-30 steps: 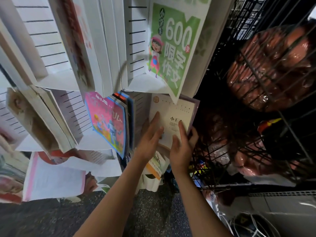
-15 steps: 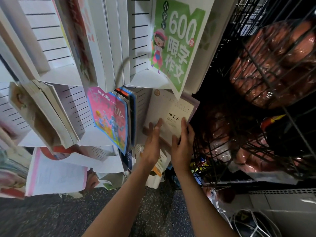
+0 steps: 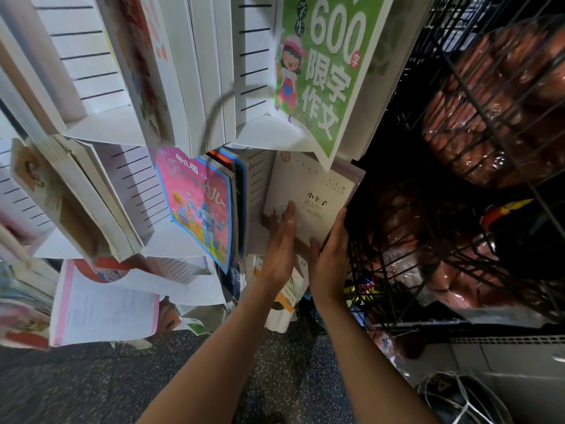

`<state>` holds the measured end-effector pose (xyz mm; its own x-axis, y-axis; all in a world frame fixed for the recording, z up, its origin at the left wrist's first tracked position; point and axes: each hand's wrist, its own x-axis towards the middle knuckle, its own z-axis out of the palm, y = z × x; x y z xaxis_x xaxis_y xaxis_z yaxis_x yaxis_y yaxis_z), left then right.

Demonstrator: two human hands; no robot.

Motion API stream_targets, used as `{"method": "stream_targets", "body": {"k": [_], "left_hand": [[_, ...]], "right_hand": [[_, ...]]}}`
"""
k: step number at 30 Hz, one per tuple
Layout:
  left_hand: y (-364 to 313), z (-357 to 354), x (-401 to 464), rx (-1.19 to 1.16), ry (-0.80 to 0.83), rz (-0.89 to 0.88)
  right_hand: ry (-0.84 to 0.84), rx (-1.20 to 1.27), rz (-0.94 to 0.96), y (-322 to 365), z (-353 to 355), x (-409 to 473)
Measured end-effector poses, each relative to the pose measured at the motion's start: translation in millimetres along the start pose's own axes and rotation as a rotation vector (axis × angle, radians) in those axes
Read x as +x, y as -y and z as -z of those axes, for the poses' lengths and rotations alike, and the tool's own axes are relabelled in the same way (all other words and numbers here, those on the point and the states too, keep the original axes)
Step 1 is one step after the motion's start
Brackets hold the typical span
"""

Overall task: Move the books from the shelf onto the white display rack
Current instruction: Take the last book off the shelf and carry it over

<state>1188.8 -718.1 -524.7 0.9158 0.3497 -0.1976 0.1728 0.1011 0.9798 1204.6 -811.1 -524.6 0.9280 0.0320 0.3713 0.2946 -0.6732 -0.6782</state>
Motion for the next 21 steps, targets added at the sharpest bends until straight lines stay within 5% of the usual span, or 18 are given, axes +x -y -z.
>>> {"method": "stream_targets", "body": {"k": [9,15,21], "left_hand": [[3.9,-5.6,15.5,-0.111,0.032,0.015],[-20.0,-7.4,7.9,-0.336,-0.009,0.222],[-34.9,-3.4,8.8,-0.299,0.029,0.275]], "right_hand": [[0.072,-0.058,-0.155,0.9,-2.2,20.7],[0.196,-0.009,-0.273,-7.3,0.0,14.1],[0.206,0.049,-0.282,-25.0,-4.7,23.9]]}}
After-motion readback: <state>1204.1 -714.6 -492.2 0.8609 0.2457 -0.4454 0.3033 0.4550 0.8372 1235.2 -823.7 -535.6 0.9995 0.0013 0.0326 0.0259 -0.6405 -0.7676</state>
